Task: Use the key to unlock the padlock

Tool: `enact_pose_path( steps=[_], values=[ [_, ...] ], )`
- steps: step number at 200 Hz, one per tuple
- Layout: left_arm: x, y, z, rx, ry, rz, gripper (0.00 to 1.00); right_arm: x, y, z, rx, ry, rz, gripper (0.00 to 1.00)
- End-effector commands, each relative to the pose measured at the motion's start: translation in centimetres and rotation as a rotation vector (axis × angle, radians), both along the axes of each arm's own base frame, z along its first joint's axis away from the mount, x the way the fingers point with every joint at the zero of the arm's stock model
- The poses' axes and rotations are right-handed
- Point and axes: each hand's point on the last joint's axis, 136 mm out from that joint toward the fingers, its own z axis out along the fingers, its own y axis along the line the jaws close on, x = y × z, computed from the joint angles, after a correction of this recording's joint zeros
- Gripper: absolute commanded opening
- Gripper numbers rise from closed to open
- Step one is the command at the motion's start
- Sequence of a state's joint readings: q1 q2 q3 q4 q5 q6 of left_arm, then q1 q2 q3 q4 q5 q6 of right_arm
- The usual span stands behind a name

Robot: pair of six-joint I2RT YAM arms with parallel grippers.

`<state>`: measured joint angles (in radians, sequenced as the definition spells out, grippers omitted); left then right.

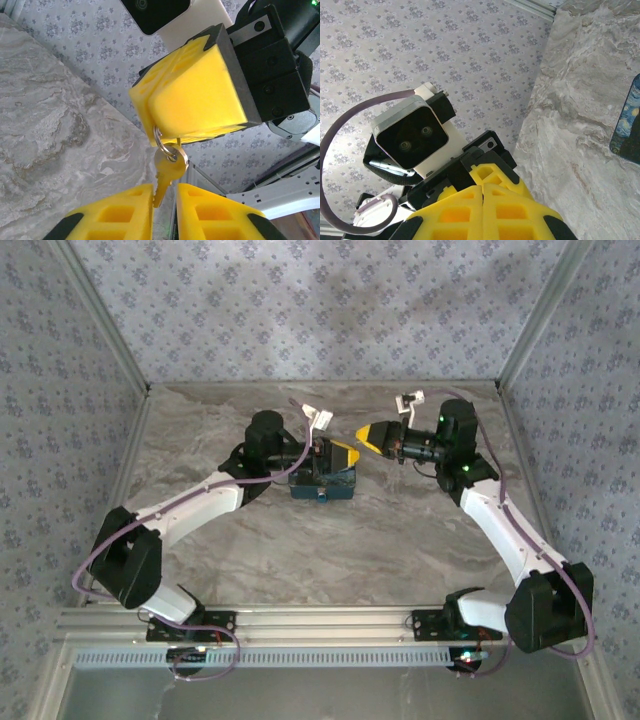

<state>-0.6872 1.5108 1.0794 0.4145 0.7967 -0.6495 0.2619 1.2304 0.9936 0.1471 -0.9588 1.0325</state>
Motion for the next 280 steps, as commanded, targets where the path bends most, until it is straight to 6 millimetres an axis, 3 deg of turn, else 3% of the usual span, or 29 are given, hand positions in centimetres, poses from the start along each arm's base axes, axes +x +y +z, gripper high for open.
enact_pose_path(
  steps=[1, 19, 38, 69, 111, 175, 213, 227, 248, 257, 266, 280],
  values=[
    [-0.4, 0.5, 2.0, -0.026, -0.059, -0.002, 0.14, -1.0, -0.1, 1.0, 0.014, -0.031, 0.028, 0.0],
    [-0.4, 0.5, 1.9, -0.021, -0.061, -0.003, 0.1, -1.1, 0.0, 0.8, 0.01, -0.026, 0.04, 0.0],
    [-0.4, 0.6, 1.8, -0.011, -0.06, 0.0, 0.21, -1.4, 0.1, 0.6, 0.003, -0.026, 0.053, 0.0],
    [-0.4, 0.8, 1.9, -0.008, -0.067, 0.009, 0.21, -1.7, 0.2, 0.8, 0.001, -0.033, 0.067, 0.0],
    [-0.4, 0.9, 2.3, -0.014, -0.077, 0.011, 0.16, -2.0, 0.5, 0.6, -0.007, -0.033, 0.083, 0.0],
    [-0.7, 1.4, 3.0, -0.015, -0.104, 0.015, 0.0, -2.1, 0.6, 0.4, -0.014, -0.031, 0.089, 0.0],
    [-0.6, 1.7, 2.9, -0.006, -0.103, 0.026, 0.0, -2.0, 0.5, 0.2, -0.018, -0.027, 0.089, 0.0],
    [-0.5, 1.8, 2.7, 0.0, -0.096, 0.029, 0.09, -2.1, 0.5, 0.2, -0.02, -0.026, 0.091, 0.0],
    [-0.6, 1.9, 2.7, 0.001, -0.094, 0.028, 0.15, -2.2, 0.6, 0.4, -0.018, -0.031, 0.096, 0.0],
    [-0.6, 1.9, 2.8, 0.0, -0.095, 0.027, 0.14, -2.2, 0.6, 0.5, -0.018, -0.033, 0.098, 0.0],
    [-0.6, 1.8, 2.8, -0.004, -0.099, 0.022, 0.07, -2.2, 0.6, 0.5, -0.018, -0.034, 0.098, 0.0],
    [-0.6, 1.7, 2.9, -0.005, -0.096, 0.018, 0.08, -2.2, 0.7, 0.4, -0.019, -0.031, 0.101, 0.01]
  ],
)
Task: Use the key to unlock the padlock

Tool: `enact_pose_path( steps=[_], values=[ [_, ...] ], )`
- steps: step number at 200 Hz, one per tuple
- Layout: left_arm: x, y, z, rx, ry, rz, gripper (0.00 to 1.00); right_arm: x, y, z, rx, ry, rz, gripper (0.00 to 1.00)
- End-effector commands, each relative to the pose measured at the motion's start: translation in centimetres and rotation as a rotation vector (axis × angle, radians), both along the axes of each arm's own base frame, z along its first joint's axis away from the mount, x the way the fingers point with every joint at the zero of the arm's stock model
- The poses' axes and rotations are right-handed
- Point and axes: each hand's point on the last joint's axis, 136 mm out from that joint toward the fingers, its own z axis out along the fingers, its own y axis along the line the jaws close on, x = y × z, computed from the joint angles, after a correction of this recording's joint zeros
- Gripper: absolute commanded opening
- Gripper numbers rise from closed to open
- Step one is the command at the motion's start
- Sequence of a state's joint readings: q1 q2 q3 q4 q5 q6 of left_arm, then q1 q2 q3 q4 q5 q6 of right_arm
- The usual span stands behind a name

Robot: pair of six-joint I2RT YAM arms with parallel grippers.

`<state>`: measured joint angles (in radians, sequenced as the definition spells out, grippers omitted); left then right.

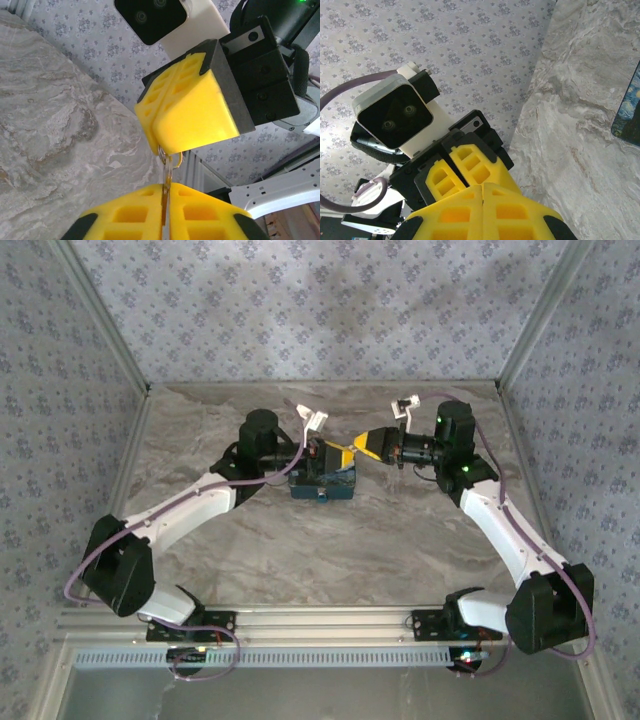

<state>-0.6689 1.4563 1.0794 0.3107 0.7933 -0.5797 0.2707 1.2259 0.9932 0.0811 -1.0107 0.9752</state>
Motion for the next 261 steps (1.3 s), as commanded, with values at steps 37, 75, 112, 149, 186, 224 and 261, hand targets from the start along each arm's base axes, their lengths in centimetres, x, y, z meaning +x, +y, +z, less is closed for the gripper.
enact_pose_path(
  steps=[37, 75, 112, 149, 186, 224, 261],
  values=[
    [-0.3, 0.3, 2.6, -0.049, -0.063, -0.009, 0.0, -0.9, 0.3, 1.2, 0.005, -0.04, 0.039, 0.01],
    [-0.4, 0.4, 2.2, -0.032, -0.058, -0.011, 0.0, -0.6, -0.1, 0.6, -0.008, -0.029, 0.028, 0.03],
    [-0.6, 0.4, 2.2, -0.033, -0.051, -0.013, 0.0, -1.2, -0.3, 0.8, -0.043, -0.077, 0.027, 0.3],
    [-0.7, 0.4, 2.5, -0.037, -0.045, -0.028, 0.0, -1.6, -0.2, 0.7, -0.042, -0.104, 0.041, 0.3],
    [-1.0, 0.3, 2.3, -0.036, -0.037, -0.047, 0.0, -2.5, 0.7, 1.7, -0.038, -0.157, 0.076, 0.29],
    [-1.3, 0.4, 2.4, -0.039, -0.036, -0.056, 0.0, -2.3, 1.0, 1.1, -0.057, -0.145, 0.081, 0.25],
    [-1.5, 0.5, 2.4, -0.036, -0.036, -0.058, 0.0, -2.2, 0.9, 0.5, -0.077, -0.136, 0.076, 0.08]
  ],
)
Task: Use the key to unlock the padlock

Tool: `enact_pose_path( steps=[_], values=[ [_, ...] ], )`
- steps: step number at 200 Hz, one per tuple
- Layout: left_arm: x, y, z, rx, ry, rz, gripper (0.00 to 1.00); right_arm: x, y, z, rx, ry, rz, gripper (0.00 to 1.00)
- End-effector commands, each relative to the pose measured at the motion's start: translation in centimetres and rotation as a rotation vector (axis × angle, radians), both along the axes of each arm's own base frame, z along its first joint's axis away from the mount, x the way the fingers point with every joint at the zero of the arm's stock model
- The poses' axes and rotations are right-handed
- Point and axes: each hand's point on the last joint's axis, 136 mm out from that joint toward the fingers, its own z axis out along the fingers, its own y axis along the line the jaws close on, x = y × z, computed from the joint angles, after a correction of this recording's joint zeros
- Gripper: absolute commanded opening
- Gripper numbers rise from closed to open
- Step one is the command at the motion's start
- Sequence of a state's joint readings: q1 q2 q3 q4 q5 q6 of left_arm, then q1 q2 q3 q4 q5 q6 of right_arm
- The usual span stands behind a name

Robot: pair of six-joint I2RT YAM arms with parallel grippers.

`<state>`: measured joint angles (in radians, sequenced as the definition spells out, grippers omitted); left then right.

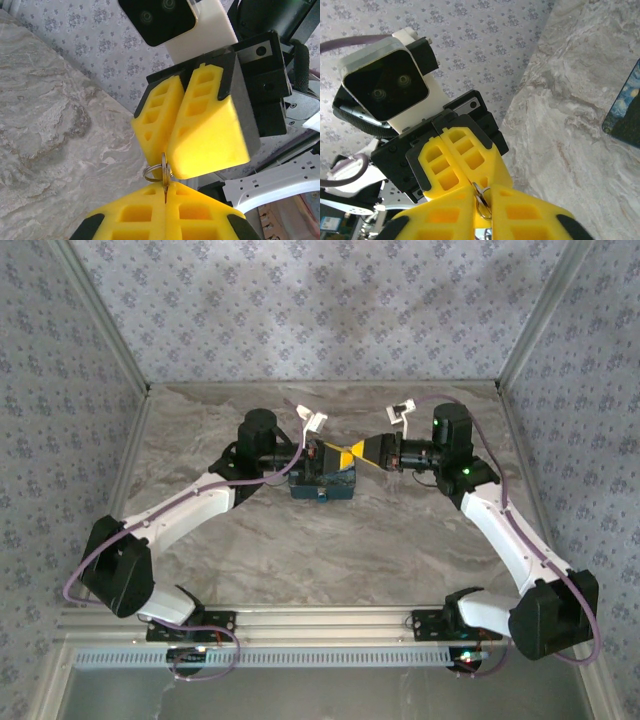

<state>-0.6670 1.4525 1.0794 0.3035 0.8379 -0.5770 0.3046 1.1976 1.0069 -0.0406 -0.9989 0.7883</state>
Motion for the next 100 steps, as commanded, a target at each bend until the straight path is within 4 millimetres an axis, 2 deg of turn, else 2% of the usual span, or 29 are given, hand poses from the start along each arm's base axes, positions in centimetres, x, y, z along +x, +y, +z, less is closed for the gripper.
enact_pose_path(
  steps=[1, 19, 65, 100],
  values=[
    [-0.77, 0.44, 2.3, -0.034, -0.04, -0.016, 0.0, -0.52, 0.33, 0.96, -0.004, -0.032, 0.027, 0.08],
    [-0.84, 0.53, 2.4, -0.032, -0.044, -0.016, 0.0, -0.51, 0.31, 0.79, -0.009, -0.034, 0.026, 0.0],
    [-0.61, 0.83, 2.08, -0.022, -0.036, 0.002, 0.06, -0.57, 0.21, 0.96, -0.006, -0.044, 0.028, 0.0],
    [-0.34, 1.28, 2.16, -0.036, -0.029, 0.022, 0.24, -0.61, 0.13, 1.43, 0.0, -0.059, 0.022, 0.0]
  ],
)
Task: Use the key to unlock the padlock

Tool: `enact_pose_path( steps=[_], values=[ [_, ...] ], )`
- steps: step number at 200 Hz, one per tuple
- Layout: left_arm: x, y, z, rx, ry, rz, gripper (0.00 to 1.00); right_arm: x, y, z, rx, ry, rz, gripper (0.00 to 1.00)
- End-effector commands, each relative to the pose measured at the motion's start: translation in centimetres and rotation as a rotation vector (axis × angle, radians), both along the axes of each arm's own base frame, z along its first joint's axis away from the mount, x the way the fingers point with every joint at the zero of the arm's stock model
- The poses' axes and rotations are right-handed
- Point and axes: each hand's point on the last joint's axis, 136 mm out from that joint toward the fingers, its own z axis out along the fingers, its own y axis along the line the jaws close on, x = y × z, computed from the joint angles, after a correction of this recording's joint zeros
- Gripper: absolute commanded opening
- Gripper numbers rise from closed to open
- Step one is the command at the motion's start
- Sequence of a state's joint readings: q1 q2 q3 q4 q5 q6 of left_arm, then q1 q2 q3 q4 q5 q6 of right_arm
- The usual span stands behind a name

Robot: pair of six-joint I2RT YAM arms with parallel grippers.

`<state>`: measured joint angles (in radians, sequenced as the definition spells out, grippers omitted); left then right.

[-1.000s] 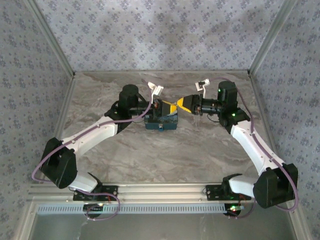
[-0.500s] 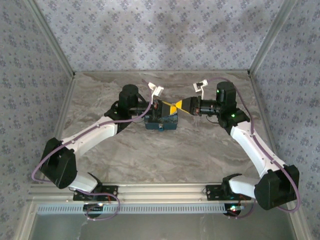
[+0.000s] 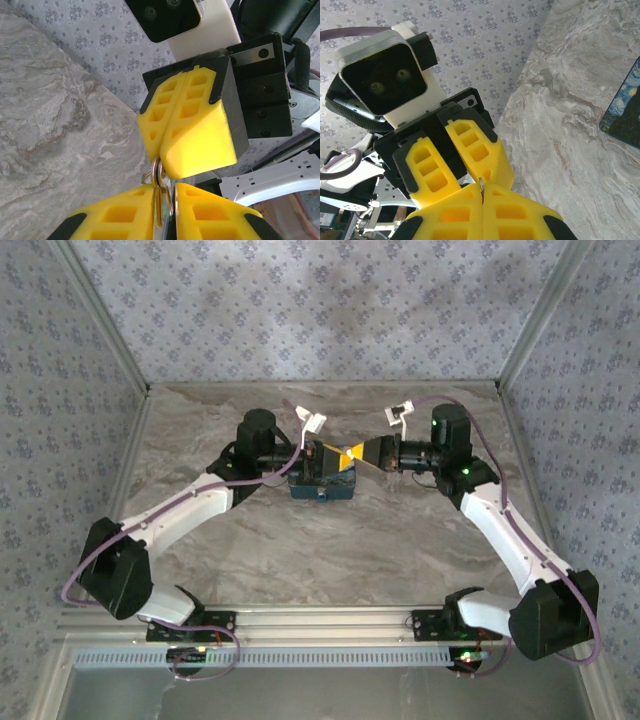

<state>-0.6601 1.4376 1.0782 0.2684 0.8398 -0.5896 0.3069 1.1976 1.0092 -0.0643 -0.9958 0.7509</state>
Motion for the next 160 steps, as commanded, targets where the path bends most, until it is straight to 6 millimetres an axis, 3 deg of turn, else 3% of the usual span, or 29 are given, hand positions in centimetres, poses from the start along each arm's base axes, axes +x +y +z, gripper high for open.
enact_pose_path(
  steps=[1, 52, 89, 130, 160],
  values=[
    [-0.2, 0.8, 2.2, -0.047, -0.057, 0.016, 0.25, -0.5, 0.1, 1.7, 0.016, -0.043, 0.016, 0.0],
    [-0.2, 0.9, 2.1, -0.052, -0.048, 0.017, 0.25, -0.3, 0.0, 1.9, 0.03, -0.042, 0.007, 0.0],
    [-0.1, 0.7, 1.4, -0.044, -0.028, 0.008, 0.16, -0.3, -0.1, 2.4, 0.043, -0.054, 0.001, 0.0],
    [-0.1, 0.6, 1.3, -0.05, -0.026, 0.006, 0.25, -0.4, -0.2, 2.7, 0.052, -0.057, -0.001, 0.0],
    [-0.1, 0.6, 1.5, -0.055, -0.03, 0.005, 0.13, -0.3, -0.2, 2.8, 0.057, -0.057, -0.002, 0.0]
  ],
)
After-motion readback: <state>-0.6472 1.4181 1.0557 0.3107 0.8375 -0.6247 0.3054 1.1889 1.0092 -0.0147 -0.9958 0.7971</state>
